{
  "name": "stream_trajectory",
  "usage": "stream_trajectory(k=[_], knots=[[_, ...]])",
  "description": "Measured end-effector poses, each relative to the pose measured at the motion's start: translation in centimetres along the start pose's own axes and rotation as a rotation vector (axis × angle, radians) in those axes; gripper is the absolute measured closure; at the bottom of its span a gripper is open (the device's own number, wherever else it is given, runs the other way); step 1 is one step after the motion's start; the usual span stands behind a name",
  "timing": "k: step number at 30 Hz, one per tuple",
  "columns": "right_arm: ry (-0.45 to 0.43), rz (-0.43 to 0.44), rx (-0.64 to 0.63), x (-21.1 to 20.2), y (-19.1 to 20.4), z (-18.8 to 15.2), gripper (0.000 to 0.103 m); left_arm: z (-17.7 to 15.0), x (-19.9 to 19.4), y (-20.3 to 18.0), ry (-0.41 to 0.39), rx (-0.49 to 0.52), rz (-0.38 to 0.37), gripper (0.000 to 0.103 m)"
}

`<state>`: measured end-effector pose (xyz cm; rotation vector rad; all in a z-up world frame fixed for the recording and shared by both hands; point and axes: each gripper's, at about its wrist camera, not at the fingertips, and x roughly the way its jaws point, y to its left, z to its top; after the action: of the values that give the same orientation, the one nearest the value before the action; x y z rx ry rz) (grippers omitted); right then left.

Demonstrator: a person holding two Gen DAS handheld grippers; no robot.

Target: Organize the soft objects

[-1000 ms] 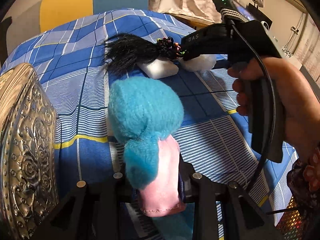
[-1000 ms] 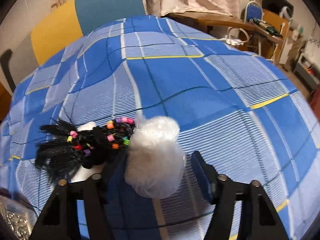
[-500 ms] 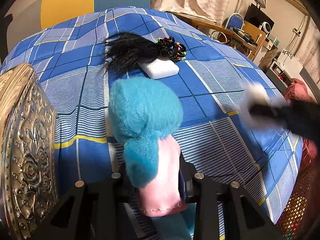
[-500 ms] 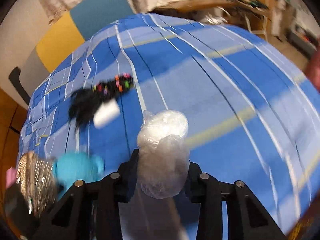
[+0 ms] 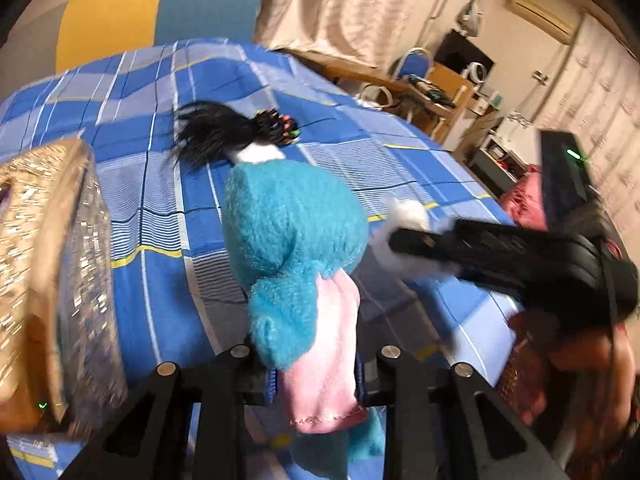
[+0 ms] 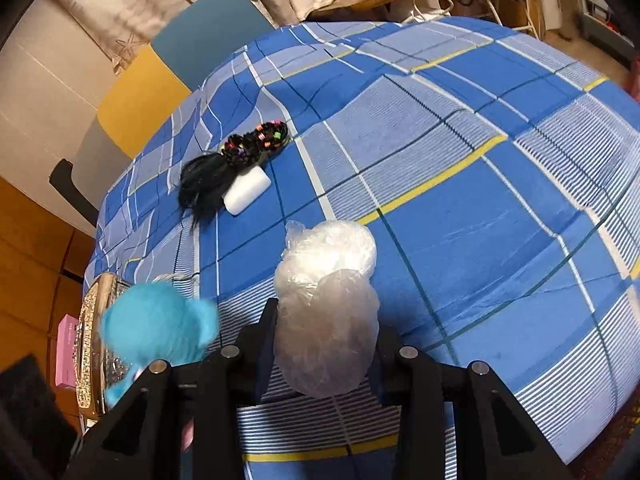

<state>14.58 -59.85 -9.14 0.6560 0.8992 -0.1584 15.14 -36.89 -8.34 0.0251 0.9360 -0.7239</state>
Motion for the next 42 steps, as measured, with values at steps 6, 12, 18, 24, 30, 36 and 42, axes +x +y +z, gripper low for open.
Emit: stream_trajectory(k=[6,12,18,24,30,36,42], knots=[[0.001,0.012,-0.040,0.1,0.8,-0.4,0.064,-2.2,-5.8,0.1,-0.040,0.025,-0.079,0.077],[-0.063,0.006,-0.135,0.1,2.4,-1.3,0.064,-4.2,-13.2,3.9,-0.132,0.022,-0.079,0.076],[-0.139,0.001,-0.154,-1.2,4.2,-4.2,0.064,-6.2,-19.1,9.6,-0.215,-0.047,-0.013,0.076],[-0.242,0.011,-0.264,-5.3,9.2,-7.2,0.064,-8.1,-21.4,16.3,-0.228,-0.180,0.062,0.076],[-0.320,0.090,-0.378,-9.3,15.0,-10.2,0.064,-9.9,-21.2,21.3,-0.181,-0.278,0.071,0.076],[-0.345,0.198,-0.502,-11.7,21.2,-14.0,0.064,-11.1,-21.5,24.7,-0.103,-0.242,0.115,0.075],[-0.335,0.289,-0.610,-12.4,26.6,-17.2,0.064,-12.3,-22.4,28.2,-0.026,-0.170,0.154,0.075]])
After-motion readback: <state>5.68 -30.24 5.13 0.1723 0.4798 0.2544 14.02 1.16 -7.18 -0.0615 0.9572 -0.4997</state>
